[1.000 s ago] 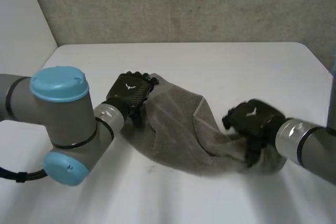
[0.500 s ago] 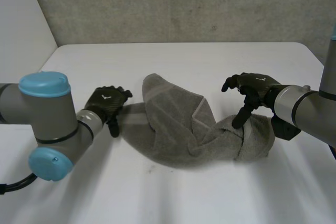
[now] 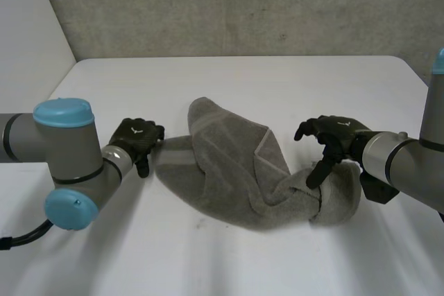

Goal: Fold the towel.

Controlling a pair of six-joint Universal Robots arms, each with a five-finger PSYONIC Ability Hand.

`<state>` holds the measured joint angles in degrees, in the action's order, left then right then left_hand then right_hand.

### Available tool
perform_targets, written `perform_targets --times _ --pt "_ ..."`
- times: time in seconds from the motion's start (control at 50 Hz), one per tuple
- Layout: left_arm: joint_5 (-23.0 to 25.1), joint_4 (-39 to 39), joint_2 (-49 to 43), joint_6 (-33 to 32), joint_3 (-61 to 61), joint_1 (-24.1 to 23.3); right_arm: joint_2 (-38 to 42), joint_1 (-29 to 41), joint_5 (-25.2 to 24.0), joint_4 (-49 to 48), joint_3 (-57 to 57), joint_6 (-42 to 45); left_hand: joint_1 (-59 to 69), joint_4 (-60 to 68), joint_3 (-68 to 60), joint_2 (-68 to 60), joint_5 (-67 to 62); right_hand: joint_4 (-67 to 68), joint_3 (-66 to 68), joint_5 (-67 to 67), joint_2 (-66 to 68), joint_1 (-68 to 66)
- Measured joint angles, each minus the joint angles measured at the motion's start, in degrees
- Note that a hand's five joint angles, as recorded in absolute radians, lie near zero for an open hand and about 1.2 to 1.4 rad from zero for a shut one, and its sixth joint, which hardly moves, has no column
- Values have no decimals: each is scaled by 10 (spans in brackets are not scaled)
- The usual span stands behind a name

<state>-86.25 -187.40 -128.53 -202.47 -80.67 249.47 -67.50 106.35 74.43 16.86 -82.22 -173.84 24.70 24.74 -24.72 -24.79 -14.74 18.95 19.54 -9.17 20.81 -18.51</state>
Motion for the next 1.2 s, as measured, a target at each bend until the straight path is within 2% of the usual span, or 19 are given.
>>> perform_targets --times 0.22,0.38,0.44,0.6,0.62,0.66,0.7,0.82,1.02,1.2 --pt "35 -33 -2 3 2 -14 1 -1 8 -18 -25 35 81 80 -80 -79 -79 1 0 -1 0 0" --pt "46 -35 -11 1 8 -17 1 -2 10 -20 -34 55 86 87 -87 -86 -86 43 35 -38 11 -14" --pt "46 -35 -17 0 13 -17 0 -1 10 -19 -39 71 88 87 -87 -87 -87 120 113 -102 98 -80" --pt "41 -33 -27 -2 18 -15 -2 1 10 -14 -50 125 88 89 -88 -87 -87 243 237 -217 226 -187" --pt "41 -33 -27 -2 19 -15 -2 2 11 -12 -52 148 88 89 -88 -87 -87 296 293 -269 281 -231" --pt "40 -33 -27 -3 19 -14 -2 2 11 -11 -52 162 88 89 -88 -87 -87 296 293 -269 281 -231" --pt "40 -33 -27 -4 20 -14 -2 3 11 -11 -52 180 93 92 -93 -92 -91 387 381 -357 365 -300" --pt "42 -34 -31 -19 23 -14 -1 4 12 -13 -48 201 105 105 -105 -104 -104 404 395 -372 377 -304" --pt "39 -33 -36 -56 25 -14 4 4 9 -16 -47 201 25 19 -20 -20 -20 404 395 -373 377 -304" --pt "39 -34 -35 -61 27 -13 9 4 8 -19 -48 200 27 28 -28 -27 -27 404 395 -374 377 -304"
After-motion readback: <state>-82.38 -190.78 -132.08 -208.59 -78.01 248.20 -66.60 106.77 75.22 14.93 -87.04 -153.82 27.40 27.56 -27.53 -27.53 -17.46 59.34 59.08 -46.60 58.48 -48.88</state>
